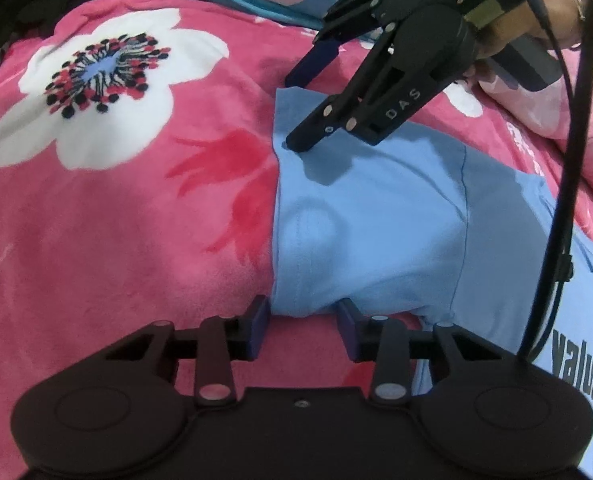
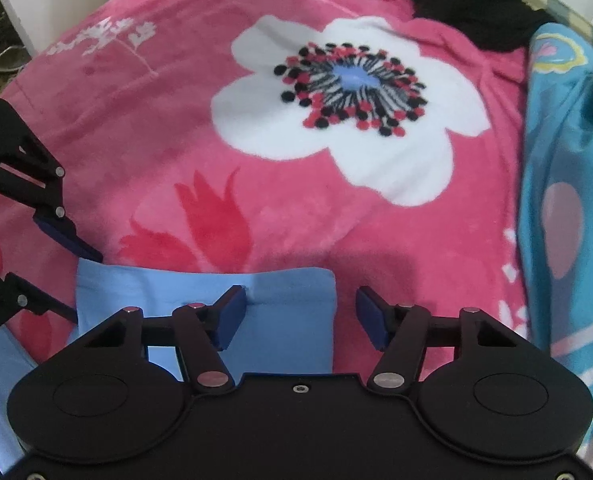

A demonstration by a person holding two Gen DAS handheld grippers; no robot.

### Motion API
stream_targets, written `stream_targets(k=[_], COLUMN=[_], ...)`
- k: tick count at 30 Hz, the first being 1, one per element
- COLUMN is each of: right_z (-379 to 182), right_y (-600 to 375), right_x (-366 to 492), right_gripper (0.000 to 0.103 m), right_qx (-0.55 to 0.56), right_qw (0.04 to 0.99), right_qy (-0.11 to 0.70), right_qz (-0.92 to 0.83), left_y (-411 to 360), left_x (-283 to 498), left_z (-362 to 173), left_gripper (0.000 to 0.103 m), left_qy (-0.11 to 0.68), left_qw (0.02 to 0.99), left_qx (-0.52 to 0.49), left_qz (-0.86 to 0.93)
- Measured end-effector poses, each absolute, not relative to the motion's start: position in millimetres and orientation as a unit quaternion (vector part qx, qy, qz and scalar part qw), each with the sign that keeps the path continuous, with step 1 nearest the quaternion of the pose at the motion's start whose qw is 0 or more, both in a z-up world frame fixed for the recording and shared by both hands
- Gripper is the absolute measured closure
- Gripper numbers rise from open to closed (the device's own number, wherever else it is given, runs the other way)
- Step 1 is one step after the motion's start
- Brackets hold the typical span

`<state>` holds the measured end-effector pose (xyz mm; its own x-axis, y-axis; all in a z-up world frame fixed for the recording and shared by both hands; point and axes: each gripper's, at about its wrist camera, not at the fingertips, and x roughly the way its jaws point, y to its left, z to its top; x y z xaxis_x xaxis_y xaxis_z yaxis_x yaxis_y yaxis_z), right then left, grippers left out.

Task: Fold clothes
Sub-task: 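Close left gripper on the shirt hem edge while right gripper grasps the shoulder edge, then lift the gripped side edge with both grippers and fold it over the shirt body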

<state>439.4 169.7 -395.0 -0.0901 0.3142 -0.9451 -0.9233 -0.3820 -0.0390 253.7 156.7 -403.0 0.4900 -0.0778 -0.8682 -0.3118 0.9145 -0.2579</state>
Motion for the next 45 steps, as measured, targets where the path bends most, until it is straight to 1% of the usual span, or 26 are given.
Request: stream_targets(k=[2, 4, 6, 7, 8, 9, 10, 12, 14, 15, 17, 19, 25, 26, 27, 36, 45], right_z=[-397.3, -398.4, -397.5, -397.0, -396.2, -395.8, -395.4, -395.1, -394.4, -393.6, -391.9, -387.9, -370.7, -367.6, -364.5, -333.0, -304.5], right_y=[171.5, 172.3, 172.4, 172.6, 171.7, 171.7, 171.3, 170.6, 170.2, 170.0, 169.5, 166.8, 156.1, 154.6, 153.2, 129.9, 83.3], right_x=[440.6, 441.5, 441.7, 441.5, 440.1, 439.2, 437.4, 434.5, 432.5, 432.1, 431.3, 430.7, 428.5, 428.2, 427.8, 418.8, 417.0], right_gripper=[0.042, 0.043, 0.051, 0.052, 0.055, 0.059, 0.06, 0.068, 0.073, 0.079, 0.081, 0.087, 0.087, 0.089, 0.094, 0.094, 0.094], right_qx=[-0.492, -0.492, -0.491, -0.491, -0.494, -0.495, -0.497, -0.5, -0.501, -0.5, -0.5, -0.501, -0.499, -0.498, -0.496, -0.496, -0.486], right_qw=[0.457, 0.453, 0.447, 0.446, 0.443, 0.442, 0.44, 0.437, 0.436, 0.435, 0.434, 0.438, 0.452, 0.455, 0.458, 0.481, 0.521], right_qy=[0.314, 0.316, 0.319, 0.32, 0.319, 0.319, 0.318, 0.316, 0.316, 0.317, 0.32, 0.321, 0.314, 0.313, 0.312, 0.297, 0.297], right_qz=[0.671, 0.673, 0.676, 0.676, 0.677, 0.677, 0.678, 0.678, 0.678, 0.678, 0.678, 0.674, 0.669, 0.669, 0.668, 0.659, 0.636], left_y=[153.7, 154.0, 154.6, 155.4, 156.3, 157.2, 158.2, 159.7, 159.6, 159.2, 156.8, 156.2, 152.3, 150.8, 149.0, 122.9, 83.2], left_x=[255.9, 255.8, 255.5, 255.3, 255.2, 255.1, 255.0, 255.7, 256.1, 256.1, 254.6, 253.4, 250.6, 250.2, 249.8, 247.7, 247.4], left_z=[-401.0, -400.5, -400.2, -400.0, -399.9, -399.7, -399.6, -399.7, -399.3, -398.8, -396.5, -394.5, -380.7, -378.2, -375.3, -344.6, -322.3], left_gripper=[0.068, 0.071, 0.075, 0.077, 0.081, 0.083, 0.085, 0.092, 0.097, 0.098, 0.099, 0.1, 0.1, 0.1, 0.1, 0.1, 0.1], left_qy=[0.497, 0.494, 0.493, 0.493, 0.492, 0.492, 0.491, 0.491, 0.49, 0.489, 0.487, 0.483, 0.467, 0.466, 0.464, 0.447, 0.436], left_qw=[0.842, 0.843, 0.843, 0.843, 0.842, 0.842, 0.841, 0.84, 0.841, 0.842, 0.844, 0.846, 0.856, 0.858, 0.859, 0.876, 0.888], left_qx=[-0.197, -0.198, -0.199, -0.201, -0.204, -0.207, -0.21, -0.214, -0.213, -0.212, -0.208, -0.207, -0.204, -0.203, -0.201, -0.176, -0.147], left_qz=[0.07, 0.075, 0.079, 0.081, 0.083, 0.085, 0.087, 0.087, 0.085, 0.085, 0.086, 0.087, 0.083, 0.081, 0.078, 0.045, -0.002])
